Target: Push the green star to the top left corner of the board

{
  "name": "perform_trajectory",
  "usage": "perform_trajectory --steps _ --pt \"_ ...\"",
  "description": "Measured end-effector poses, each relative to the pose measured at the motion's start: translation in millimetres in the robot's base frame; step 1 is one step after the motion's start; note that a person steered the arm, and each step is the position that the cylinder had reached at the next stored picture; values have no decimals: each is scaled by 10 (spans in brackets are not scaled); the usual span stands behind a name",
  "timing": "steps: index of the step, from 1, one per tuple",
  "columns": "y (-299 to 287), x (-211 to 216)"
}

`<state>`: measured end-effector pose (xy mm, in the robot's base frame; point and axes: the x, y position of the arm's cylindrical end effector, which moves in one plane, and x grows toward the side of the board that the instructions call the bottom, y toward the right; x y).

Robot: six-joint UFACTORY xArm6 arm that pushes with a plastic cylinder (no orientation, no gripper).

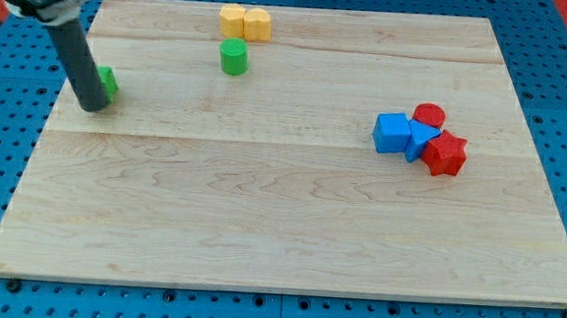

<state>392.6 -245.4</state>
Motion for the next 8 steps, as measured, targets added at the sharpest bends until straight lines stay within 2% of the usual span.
perform_trajectory --steps 1,2,3,4,5,6,7,8 --pt "158 -487" --pt "296 -275" --pt "-191 -291" --pt "206 -717" --pt "455 -951" --pt "706 -1049" --pt "622 -812" --pt "398 -909"
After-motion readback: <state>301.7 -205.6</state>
